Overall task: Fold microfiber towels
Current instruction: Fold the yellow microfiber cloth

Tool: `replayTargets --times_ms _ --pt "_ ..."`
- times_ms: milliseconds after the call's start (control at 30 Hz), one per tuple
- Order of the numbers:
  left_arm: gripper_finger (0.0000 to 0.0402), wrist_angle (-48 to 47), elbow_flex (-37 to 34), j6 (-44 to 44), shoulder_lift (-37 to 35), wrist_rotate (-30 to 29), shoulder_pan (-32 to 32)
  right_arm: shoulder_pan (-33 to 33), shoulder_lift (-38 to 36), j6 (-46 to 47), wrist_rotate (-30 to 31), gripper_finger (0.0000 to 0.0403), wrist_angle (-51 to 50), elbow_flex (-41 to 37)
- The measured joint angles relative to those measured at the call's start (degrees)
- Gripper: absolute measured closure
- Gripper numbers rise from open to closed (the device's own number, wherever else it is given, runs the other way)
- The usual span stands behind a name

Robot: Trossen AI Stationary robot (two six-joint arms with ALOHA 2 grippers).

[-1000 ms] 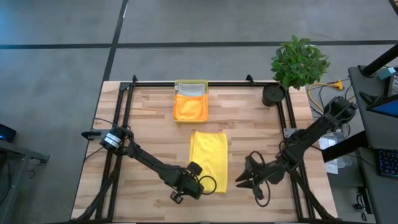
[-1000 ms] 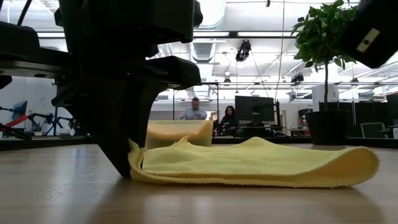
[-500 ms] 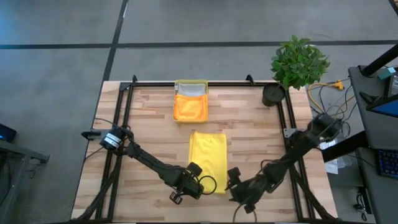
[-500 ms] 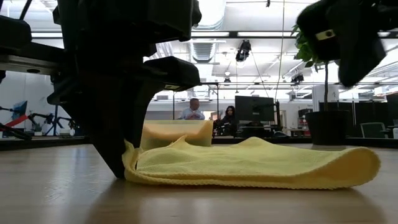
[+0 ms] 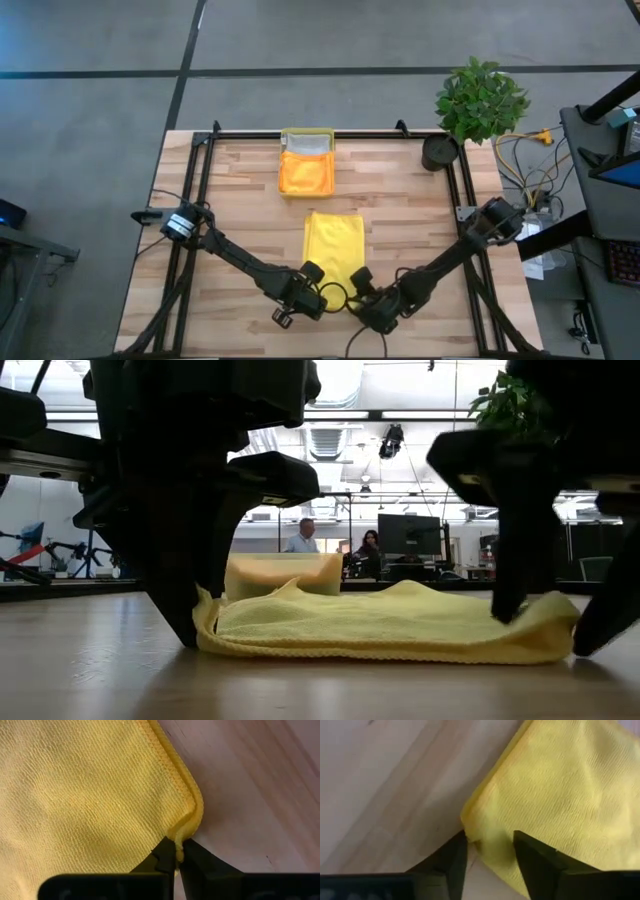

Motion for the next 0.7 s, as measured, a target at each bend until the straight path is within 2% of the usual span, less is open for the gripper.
replayTargets --times_ms 300,433,533,600,700 --pt "0.0400 -0.7 -0.3 -0.1 -0.8 0.0 0.1 -0.3 -2.7 2.6 -2.7 0.0381 -2.9 -0.1" --pt "0.0401 0.1 -0.5 -1.2 -3.0 -0.1 0.5 -0.4 -6.0 6.5 -3.7 0.0390 -3.7 -0.4" --pt "0.0401 0.4 -0.5 -3.3 -4.7 1.6 0.9 -0.7 -8.2 8.9 -7.5 0.0393 -3.0 -0.8" --pt "0.0401 1.1 -0.6 -4.9 -5.7 4.5 1.3 -0.7 -9.3 11.2 -11.1 0.0394 -2.5 -1.2" --pt "0.0401 5.1 -1.4 -6.6 -6.9 12.7 2.0 -0.8 -10.0 15.1 -16.1 0.0394 -0.6 -2.2"
